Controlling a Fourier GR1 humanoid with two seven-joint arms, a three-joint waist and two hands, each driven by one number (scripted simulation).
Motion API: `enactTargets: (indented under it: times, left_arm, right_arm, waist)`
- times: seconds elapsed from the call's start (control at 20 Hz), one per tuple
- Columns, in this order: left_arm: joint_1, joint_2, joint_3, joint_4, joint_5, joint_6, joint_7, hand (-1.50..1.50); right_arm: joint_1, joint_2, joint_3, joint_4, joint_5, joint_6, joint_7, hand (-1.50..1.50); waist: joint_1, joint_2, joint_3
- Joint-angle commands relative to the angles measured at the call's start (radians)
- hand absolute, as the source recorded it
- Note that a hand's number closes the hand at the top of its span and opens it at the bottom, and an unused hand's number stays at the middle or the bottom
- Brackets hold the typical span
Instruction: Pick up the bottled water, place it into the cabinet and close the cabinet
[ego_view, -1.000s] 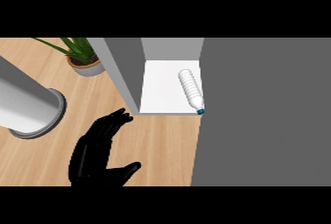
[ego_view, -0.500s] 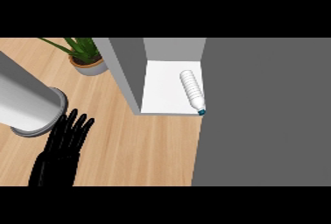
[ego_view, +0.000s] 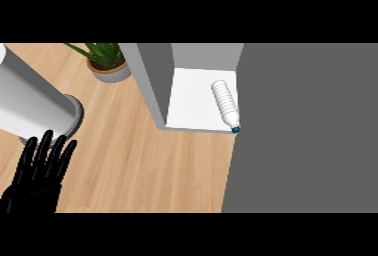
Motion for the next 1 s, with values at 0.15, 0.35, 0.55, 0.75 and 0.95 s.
enactTargets:
  times: [0.15, 0.35, 0.55, 0.75, 0.95]
  left_arm:
    - [0.072, 0.068, 0.051, -0.030, 0.048, -0.093, -0.002, -1.50]
    - [0.081, 0.092, 0.064, -0.025, 0.054, -0.142, -0.006, -1.50]
    - [0.057, 0.112, 0.105, -0.024, 0.090, -0.167, 0.003, -1.50]
    - [0.066, 0.135, 0.116, -0.023, 0.092, -0.199, 0.005, -1.50]
    - [0.070, 0.156, 0.122, -0.027, 0.096, -0.218, 0.016, -1.50]
  right_arm:
    - [-0.071, 0.071, 0.261, -0.073, 0.034, -0.006, 0.112, 1.50]
    - [-0.119, 0.057, 0.258, -0.057, 0.017, 0.003, 0.149, 1.50]
    - [-0.186, 0.051, 0.227, -0.053, 0.010, 0.000, 0.198, 1.50]
    - [-0.232, 0.063, 0.223, -0.007, -0.009, -0.004, 0.211, 1.50]
    - [-0.291, 0.056, 0.174, -0.010, -0.012, -0.003, 0.224, 1.50]
  waist:
    - [0.049, 0.015, 0.001]
    - [0.075, 0.025, -0.001]
    - [0.087, 0.038, -0.002]
    - [0.118, 0.043, -0.003]
    - [0.155, 0.051, -0.006]
